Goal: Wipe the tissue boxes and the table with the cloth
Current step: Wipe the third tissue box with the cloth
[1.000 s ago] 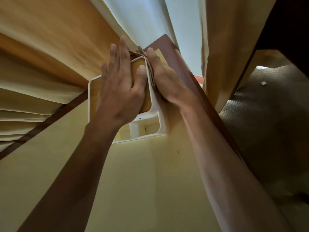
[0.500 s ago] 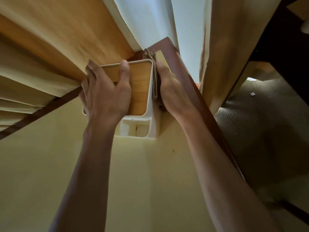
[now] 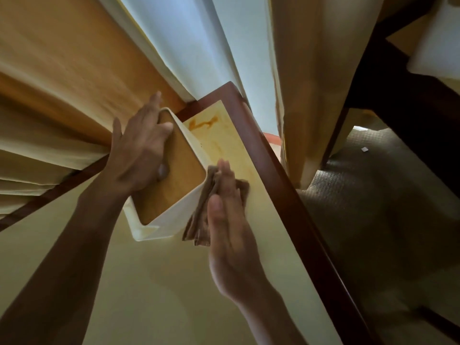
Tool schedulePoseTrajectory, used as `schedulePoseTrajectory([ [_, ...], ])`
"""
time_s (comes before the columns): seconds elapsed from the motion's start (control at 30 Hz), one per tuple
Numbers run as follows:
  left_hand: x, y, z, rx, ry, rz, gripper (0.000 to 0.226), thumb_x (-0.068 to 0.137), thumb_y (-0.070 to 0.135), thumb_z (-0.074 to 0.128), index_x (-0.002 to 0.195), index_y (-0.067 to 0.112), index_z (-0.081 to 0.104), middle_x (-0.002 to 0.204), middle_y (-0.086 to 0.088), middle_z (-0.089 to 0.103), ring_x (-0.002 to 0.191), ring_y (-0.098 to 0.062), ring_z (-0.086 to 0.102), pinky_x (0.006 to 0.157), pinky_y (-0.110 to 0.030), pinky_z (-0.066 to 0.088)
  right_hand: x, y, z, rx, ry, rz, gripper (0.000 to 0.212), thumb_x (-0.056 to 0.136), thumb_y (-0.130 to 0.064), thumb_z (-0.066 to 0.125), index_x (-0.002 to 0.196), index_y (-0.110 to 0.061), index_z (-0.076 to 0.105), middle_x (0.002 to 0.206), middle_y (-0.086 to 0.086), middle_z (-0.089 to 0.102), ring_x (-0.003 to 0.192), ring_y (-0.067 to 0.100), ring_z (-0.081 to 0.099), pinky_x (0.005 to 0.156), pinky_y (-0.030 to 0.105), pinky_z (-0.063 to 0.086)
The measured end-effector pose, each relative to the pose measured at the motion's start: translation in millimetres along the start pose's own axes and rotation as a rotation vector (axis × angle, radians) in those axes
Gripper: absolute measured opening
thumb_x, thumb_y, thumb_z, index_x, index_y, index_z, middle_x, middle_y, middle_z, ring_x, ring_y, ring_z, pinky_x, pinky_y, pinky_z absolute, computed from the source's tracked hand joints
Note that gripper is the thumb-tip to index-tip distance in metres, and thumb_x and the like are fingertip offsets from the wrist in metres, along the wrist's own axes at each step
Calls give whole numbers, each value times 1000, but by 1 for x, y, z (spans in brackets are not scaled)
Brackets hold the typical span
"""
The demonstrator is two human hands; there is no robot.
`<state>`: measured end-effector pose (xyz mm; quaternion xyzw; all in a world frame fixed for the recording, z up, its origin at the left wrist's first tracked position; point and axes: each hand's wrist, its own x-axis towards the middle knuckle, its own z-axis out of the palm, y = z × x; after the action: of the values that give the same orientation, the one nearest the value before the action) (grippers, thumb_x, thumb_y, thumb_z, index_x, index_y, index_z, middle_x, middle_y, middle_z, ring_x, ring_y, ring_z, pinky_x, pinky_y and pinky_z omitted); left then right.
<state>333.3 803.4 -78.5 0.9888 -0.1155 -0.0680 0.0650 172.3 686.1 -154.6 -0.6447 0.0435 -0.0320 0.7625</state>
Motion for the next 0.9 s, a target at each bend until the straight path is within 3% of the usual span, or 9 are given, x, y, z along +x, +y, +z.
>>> schedulePoseTrajectory([
  [0.07, 3, 0, 1, 57, 21, 29, 42, 104, 11, 36, 143, 2, 47, 166, -6, 23, 154, -24, 14, 122, -58, -4, -2, -1, 3, -21, 9, -18, 51, 110, -38, 21, 156, -52, 3, 167, -30, 5, 156, -1, 0, 128, 53, 13],
  [0.13, 2, 6, -1, -4, 4, 72, 50, 101, 20, 27, 146, 5, 43, 167, -3, 20, 156, -21, 9, 121, -55, -10, -3, -3, 4, 2, 9, -7, 51, 110, -39, 21, 153, -56, 2, 167, -31, 5, 156, -1, 0, 128, 53, 13],
  [0.23, 3, 20, -1, -145, 25, 142, 64, 94, 33, 15, 156, 25, 31, 167, 8, 20, 155, -5, 5, 123, -47, -14, -4, -5, 1, 90, 5, 33, 51, 110, -38, 23, 153, -56, 6, 166, -33, 8, 155, -3, 0, 128, 51, 13],
  [0.4, 11, 31, 5, -177, 29, 156, 66, 98, 41, 10, 161, 26, 21, 168, 11, 16, 153, 0, 3, 124, -38, -13, -6, -9, -2, 167, 19, 60, 49, 109, -35, 24, 153, -52, 13, 166, -31, 12, 155, -4, 3, 129, 48, 10],
  [0.53, 15, 34, 8, -149, 52, 102, 70, 93, 46, 14, 157, 22, 29, 164, 2, 31, 152, -15, 23, 125, -51, 8, 2, -7, 2, 169, 50, 75, 47, 109, -32, 22, 153, -44, 17, 166, -27, 18, 153, -7, 5, 130, 42, 8],
  [0.67, 14, 33, 14, -102, 80, 120, 69, 95, 48, 14, 156, 21, 30, 162, 0, 33, 149, -18, 29, 122, -52, 20, 39, -7, -4, 55, -34, 80, 49, 109, -35, 14, 157, -37, 13, 168, -21, 13, 151, -12, 2, 126, 21, -1],
  [0.8, 13, 35, 15, -102, 86, 120, 69, 95, 48, 13, 159, 23, 24, 166, 1, 26, 154, -11, 16, 125, -48, 13, 98, -6, -13, 33, -153, 135, 57, 107, -48, 16, 163, -36, 13, 170, -20, 10, 151, -12, -1, 127, 31, -5],
  [0.9, 13, 34, 15, -94, 75, 117, 69, 97, 46, 13, 161, 22, 21, 167, 2, 22, 154, -9, 12, 126, -46, 11, 141, -10, -11, 85, -163, 153, 58, 107, -53, 22, 162, -33, 22, 169, -15, 21, 154, -2, 13, 128, 35, 6],
])
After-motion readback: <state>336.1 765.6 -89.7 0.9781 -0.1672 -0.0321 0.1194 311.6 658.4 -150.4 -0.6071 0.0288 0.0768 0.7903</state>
